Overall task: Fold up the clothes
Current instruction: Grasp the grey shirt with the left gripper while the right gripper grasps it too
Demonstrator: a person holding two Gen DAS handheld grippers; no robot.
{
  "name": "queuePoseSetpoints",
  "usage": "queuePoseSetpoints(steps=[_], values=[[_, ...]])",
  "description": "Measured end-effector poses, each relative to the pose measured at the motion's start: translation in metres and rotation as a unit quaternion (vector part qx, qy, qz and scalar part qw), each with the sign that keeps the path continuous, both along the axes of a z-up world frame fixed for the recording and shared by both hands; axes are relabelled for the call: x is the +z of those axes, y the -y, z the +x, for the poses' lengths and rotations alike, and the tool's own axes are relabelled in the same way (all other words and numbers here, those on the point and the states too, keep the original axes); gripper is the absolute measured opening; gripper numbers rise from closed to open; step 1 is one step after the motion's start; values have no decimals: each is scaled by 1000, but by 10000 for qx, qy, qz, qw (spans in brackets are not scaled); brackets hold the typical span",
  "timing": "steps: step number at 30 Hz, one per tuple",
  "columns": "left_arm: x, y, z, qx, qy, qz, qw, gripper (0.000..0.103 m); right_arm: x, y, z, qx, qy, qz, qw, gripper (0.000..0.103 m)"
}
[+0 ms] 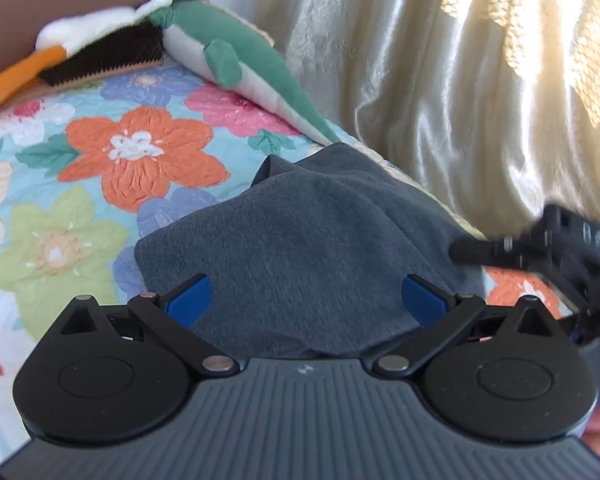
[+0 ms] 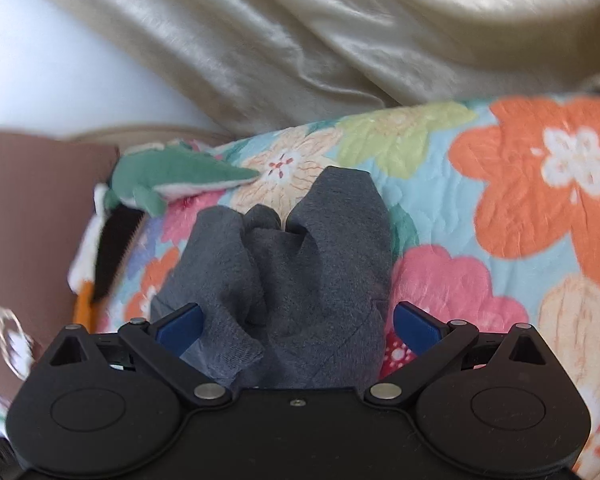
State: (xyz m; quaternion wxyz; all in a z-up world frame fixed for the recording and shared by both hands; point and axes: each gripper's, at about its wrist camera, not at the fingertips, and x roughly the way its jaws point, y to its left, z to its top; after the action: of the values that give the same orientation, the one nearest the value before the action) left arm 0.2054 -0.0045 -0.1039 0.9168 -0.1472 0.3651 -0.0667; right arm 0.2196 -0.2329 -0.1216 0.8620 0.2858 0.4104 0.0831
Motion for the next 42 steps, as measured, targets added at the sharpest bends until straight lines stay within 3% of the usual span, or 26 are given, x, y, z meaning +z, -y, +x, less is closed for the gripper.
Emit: queuePoseSetpoints(steps=[2, 4, 6, 8, 9, 10, 11, 12, 14, 22, 30, 34, 38, 39, 42], values=[[-12, -8, 10, 172, -193, -202, 9995, 103, -6, 0, 1, -10, 102, -94, 9999, 103], [-27, -16, 20, 310, -497, -457, 9972, 103, -26, 5, 9, -15, -92, 409, 9991, 103], [-37, -19, 22, 318, -556, -535, 9965, 103, -53, 9, 16, -25, -425, 1164, 9923, 103], [-39, -10, 21, 180, -458, -223, 9985, 102, -60, 4, 17, -8, -379, 1209, 9919, 102], [-38, -2, 21, 90, -424, 50, 9990, 100, -56, -2, 18, 126, -299, 1010, 9944, 93], [-37, 6, 20, -14, -391, 285, 9988, 88, -51, -9, 18, 304, -197, 846, 9958, 79], [-35, 13, 19, -125, -342, 453, 9983, 65, -49, -15, 18, 453, -126, 782, 9958, 54], [-32, 17, 17, -229, -301, 563, 9977, 54, -49, -19, 17, 529, -103, 797, 9954, 45], [-26, 24, 12, -427, -229, 696, 9964, 16, -51, -25, 16, 590, -59, 840, 9947, 37], [14, 14, -21, -568, -57, 1023, 9931, 10, -10, -51, -2, 1495, 366, 989, 9831, 26], [70, -36, -72, -434, -780, 1398, 9861, 10, 29, -106, -55, 2475, 632, 1307, 9579, 25], [98, -59, -114, -258, -1336, 1821, 9738, 10, 55, -143, -91, 3290, 889, 1168, 9328, 24], [134, -76, -160, -100, -1730, 2534, 9517, 10, 79, -169, -127, 4006, 1196, 1405, 8975, 24], [142, -81, -171, 19, -1753, 2579, 9501, 10, 84, -174, -135, 4163, 1265, 1484, 8881, 24], [159, -99, -210, 340, -1559, 2298, 9601, 10, 101, -187, -159, 4630, 1504, 1553, 8596, 24]])
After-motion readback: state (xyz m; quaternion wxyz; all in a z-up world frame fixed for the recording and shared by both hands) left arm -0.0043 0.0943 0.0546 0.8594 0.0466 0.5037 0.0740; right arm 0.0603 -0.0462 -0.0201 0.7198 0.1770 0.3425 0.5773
